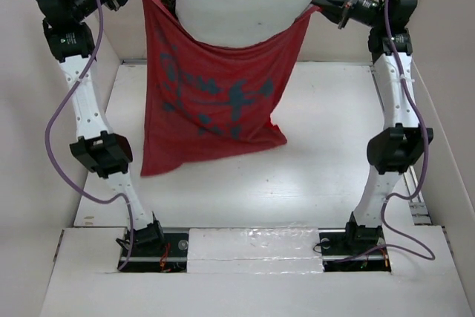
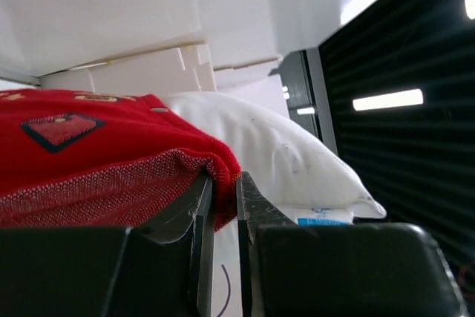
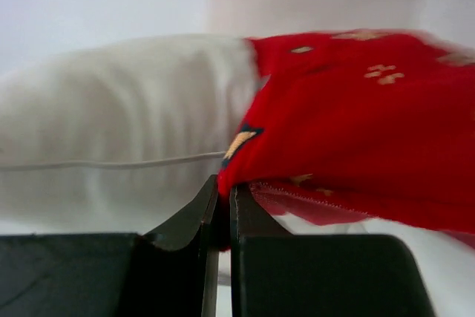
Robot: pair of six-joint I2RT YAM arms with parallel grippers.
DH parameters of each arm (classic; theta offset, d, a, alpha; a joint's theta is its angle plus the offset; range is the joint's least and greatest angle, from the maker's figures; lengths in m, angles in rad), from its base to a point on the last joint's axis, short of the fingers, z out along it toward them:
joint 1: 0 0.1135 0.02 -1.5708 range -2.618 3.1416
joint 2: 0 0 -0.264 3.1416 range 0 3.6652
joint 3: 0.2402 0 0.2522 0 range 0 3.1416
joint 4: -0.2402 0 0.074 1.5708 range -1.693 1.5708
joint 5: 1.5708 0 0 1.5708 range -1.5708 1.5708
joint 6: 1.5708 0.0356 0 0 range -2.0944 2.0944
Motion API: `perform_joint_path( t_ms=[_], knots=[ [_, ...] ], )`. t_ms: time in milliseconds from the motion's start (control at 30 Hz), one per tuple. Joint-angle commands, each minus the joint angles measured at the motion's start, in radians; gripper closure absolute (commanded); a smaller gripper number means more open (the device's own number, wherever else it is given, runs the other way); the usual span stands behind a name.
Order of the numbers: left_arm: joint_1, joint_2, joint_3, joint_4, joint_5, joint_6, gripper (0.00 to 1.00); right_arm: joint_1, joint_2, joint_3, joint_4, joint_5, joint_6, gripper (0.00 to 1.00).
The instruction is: Put the pillow into the pillowcase
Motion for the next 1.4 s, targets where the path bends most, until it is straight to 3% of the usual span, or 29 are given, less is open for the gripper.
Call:
perform_joint_path(
  t_ms=[0, 33, 67, 100, 133, 167, 200, 233, 267, 333, 367, 467, 533, 567, 600, 633, 767, 867, 900, 933, 1000, 1033, 1067, 1133, 1167, 1200, 1267, 1333, 1367],
  knots=[
    [0.043, 0.001, 0.112, 0.492, 0.008, -0.230, 1.00, -0.024, -0.081, 0.042, 0.792, 0.008, 0.557, 1.00],
    [0.043, -0.010, 0.069, 0.507, 0.008, -0.213, 1.00, -0.036, -0.070, -0.021, 1.119, 0.116, 0.688, 1.00],
    [0.043, -0.034, 0.005, 0.538, 0.008, -0.195, 1.00, -0.037, -0.061, -0.078, 1.160, 0.137, 0.759, 1.00],
    [0.043, -0.104, -0.144, 0.578, -0.030, -0.182, 1.00, -0.050, -0.050, -0.089, 1.012, 0.098, 0.719, 1.00],
    [0.043, -0.145, -0.146, 0.618, -0.061, -0.182, 1.00, -0.050, -0.059, -0.089, 0.836, 0.098, 0.602, 1.00],
    [0.043, -0.172, -0.249, 0.618, -0.085, -0.173, 1.00, -0.050, -0.077, -0.065, 0.576, 0.096, 0.426, 1.00],
    [0.043, -0.183, -0.259, 0.618, -0.101, -0.173, 1.00, -0.040, -0.121, -0.031, 0.280, 0.163, 0.218, 1.00],
    [0.032, -0.194, -0.259, 0.609, -0.142, -0.173, 1.00, -0.030, -0.133, 0.009, 0.055, 0.259, -0.093, 1.00],
    [0.032, -0.208, -0.303, 0.588, -0.166, -0.173, 1.00, -0.002, -0.133, 0.050, -0.211, 0.392, -0.184, 1.00],
    [0.023, -0.261, -0.350, 0.542, -0.223, -0.173, 1.00, 0.025, -0.075, 0.152, -0.330, 0.394, -0.298, 1.00],
    [0.023, -0.262, -0.316, 0.418, -0.268, -0.129, 1.00, 0.060, -0.052, 0.173, -0.350, 0.318, -0.315, 1.00],
    [0.023, -0.245, -0.209, 0.171, -0.346, -0.031, 1.00, 0.146, 0.048, 0.302, -0.270, 0.109, -0.346, 1.00],
    [0.023, -0.205, -0.091, 0.040, -0.357, 0.051, 1.00, 0.258, 0.059, 0.296, -0.035, -0.142, -0.256, 1.00],
    [0.023, -0.191, -0.090, -0.003, -0.357, 0.072, 1.00, 0.287, 0.010, 0.225, 0.260, -0.219, 0.113, 1.00],
    [0.014, -0.191, -0.104, -0.055, -0.348, 0.092, 1.00, 0.301, -0.031, 0.124, 1.010, -0.229, 0.337, 1.00],
    [0.014, -0.191, -0.174, -0.055, -0.339, 0.124, 1.00, 0.263, -0.057, 0.067, 1.177, -0.102, 0.473, 1.00],
    [-0.031, -0.182, -0.244, -0.046, -0.265, 0.202, 1.00, 0.068, -0.096, 0.057, 1.112, 0.111, 0.561, 1.00],
    [-0.086, -0.116, -0.120, -0.005, -0.149, 0.212, 1.00, -0.064, -0.126, -0.064, 0.980, 0.240, 0.561, 1.00],
    [-0.120, -0.085, -0.085, 0.004, -0.121, 0.201, 1.00, -0.093, -0.149, -0.076, 0.901, 0.254, 0.468, 1.00],
    [-0.134, -0.085, -0.057, 0.059, -0.078, 0.186, 1.00, -0.119, -0.162, -0.077, 0.611, 0.265, 0.383, 1.00],
    [-0.157, -0.085, -0.060, 0.138, -0.067, 0.140, 1.00, -0.162, -0.174, 0.013, 0.239, 0.358, 0.174, 1.00],
    [-0.157, -0.112, -0.087, 0.196, -0.067, 0.103, 1.00, -0.162, -0.174, 0.076, 0.047, 0.415, -0.030, 1.00],
    [-0.157, -0.125, -0.119, 0.369, -0.076, -0.005, 1.00, -0.162, -0.157, 0.136, -0.216, 0.467, -0.104, 1.00],
    [-0.157, -0.125, -0.141, 0.498, -0.102, -0.105, 1.00, -0.133, -0.131, 0.221, -0.327, 0.506, -0.217, 1.00],
    [-0.157, -0.092, -0.106, 0.546, -0.134, -0.139, 1.00, -0.119, -0.119, 0.212, -0.341, 0.478, -0.267, 1.00],
    [-0.157, -0.073, -0.018, 0.546, -0.154, -0.165, 1.00, -0.095, -0.119, 0.184, -0.271, 0.343, -0.268, 1.00],
    [-0.166, -0.058, 0.009, 0.575, -0.199, -0.187, 1.00, -0.066, -0.085, 0.132, -0.146, 0.166, -0.175, 1.00],
    [-0.166, -0.071, -0.064, 0.627, -0.269, -0.208, 1.00, -0.011, -0.061, 0.056, 0.379, -0.096, 0.059, 1.00],
    [-0.166, -0.085, -0.105, 0.644, -0.288, -0.222, 1.00, 0.005, -0.030, 0.017, 0.764, -0.114, 0.310, 1.00]
  ],
)
